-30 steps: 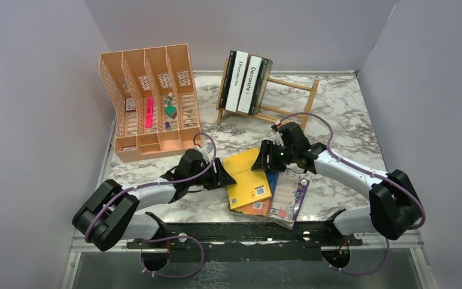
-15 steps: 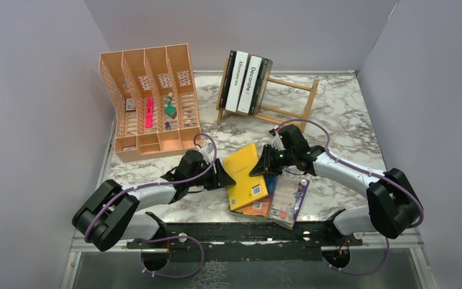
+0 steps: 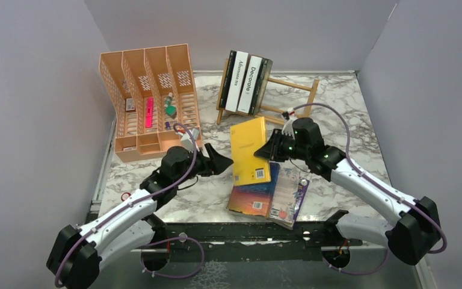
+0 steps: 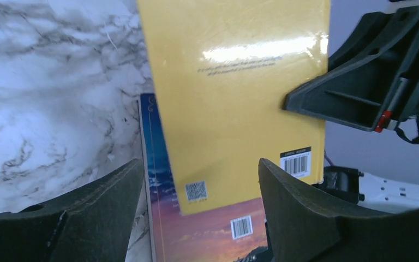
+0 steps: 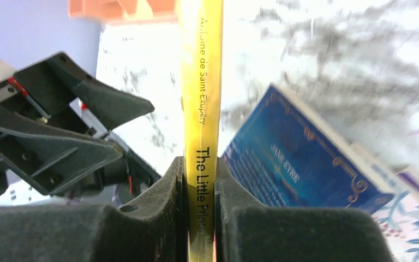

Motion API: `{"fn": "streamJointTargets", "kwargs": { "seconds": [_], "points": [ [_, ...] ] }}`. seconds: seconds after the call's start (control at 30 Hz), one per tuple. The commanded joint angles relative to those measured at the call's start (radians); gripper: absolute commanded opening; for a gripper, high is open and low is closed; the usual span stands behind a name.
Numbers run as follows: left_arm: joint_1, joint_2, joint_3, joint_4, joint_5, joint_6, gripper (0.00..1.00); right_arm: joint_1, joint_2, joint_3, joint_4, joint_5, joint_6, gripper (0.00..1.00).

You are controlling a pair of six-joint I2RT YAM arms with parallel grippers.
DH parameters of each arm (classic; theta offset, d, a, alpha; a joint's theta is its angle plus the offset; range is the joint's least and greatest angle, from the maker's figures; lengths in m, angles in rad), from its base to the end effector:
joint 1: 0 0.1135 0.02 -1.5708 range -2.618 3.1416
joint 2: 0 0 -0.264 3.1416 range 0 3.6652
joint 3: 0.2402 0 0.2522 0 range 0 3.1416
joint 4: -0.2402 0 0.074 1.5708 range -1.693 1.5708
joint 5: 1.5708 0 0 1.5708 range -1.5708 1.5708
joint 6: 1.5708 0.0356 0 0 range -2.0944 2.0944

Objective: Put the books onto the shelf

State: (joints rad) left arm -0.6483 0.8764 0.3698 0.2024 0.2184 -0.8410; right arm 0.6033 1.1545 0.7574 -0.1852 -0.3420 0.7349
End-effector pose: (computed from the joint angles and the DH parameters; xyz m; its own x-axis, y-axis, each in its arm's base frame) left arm 0.1533 -0.1258 0.2174 -0.7213 -0.3664 -0.5877 0.3249 0.5704 -0.7544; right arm 0.2009 0.1529 0.2564 -0.8490 0.1821 -0.4960 -0.2640 0.6669 0.6968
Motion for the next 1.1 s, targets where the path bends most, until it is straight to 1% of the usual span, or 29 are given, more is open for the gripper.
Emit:
{"fn": "streamJointTargets", "kwargs": {
  "seconds": [0.0,0.07,0.13,0.27,0.4,0.5,0.6,0.7,0.8,0.97,1.07],
  "points": [
    [0.002,-0.063,0.140,-0.257,-0.160,0.108,0.79,0.001,-0.082,0.172,-0.043,0.250,-0.125,0.01],
    [0.003,-0.085,0.195,-0.326,-0.202,0.133,0.80,0.002,-0.101,0.222,-0.084,0.332,-0.164,0.01],
    [0.003,-0.105,0.249,-0.394,-0.256,0.156,0.81,0.002,-0.113,0.270,-0.113,0.448,-0.198,0.01],
    [0.003,-0.122,0.362,-0.540,-0.357,0.214,0.82,0.003,-0.110,0.370,-0.153,0.627,-0.257,0.01],
    [0.003,-0.125,0.491,-0.684,-0.451,0.288,0.83,0.003,-0.064,0.452,-0.188,0.785,-0.310,0.01],
    [0.003,-0.137,0.550,-0.762,-0.495,0.354,0.85,0.003,-0.023,0.508,-0.209,0.887,-0.353,0.01],
    [0.003,-0.175,0.540,-0.791,-0.551,0.378,0.86,0.003,0.011,0.534,-0.213,0.981,-0.379,0.01],
    [0.003,-0.208,0.498,-0.797,-0.575,0.382,0.87,0.003,0.050,0.554,-0.203,1.033,-0.409,0.01],
    [0.003,-0.229,0.451,-0.789,-0.594,0.359,0.88,0.003,0.115,0.544,-0.116,1.089,-0.465,0.01],
    [0.003,-0.217,0.410,-0.766,-0.551,0.362,0.88,0.003,0.238,0.599,0.001,1.075,-0.494,0.01],
    [0.003,-0.220,0.405,-0.777,-0.547,0.361,0.88,0.003,0.316,0.656,0.031,1.077,-0.468,0.01]
  ]
}}
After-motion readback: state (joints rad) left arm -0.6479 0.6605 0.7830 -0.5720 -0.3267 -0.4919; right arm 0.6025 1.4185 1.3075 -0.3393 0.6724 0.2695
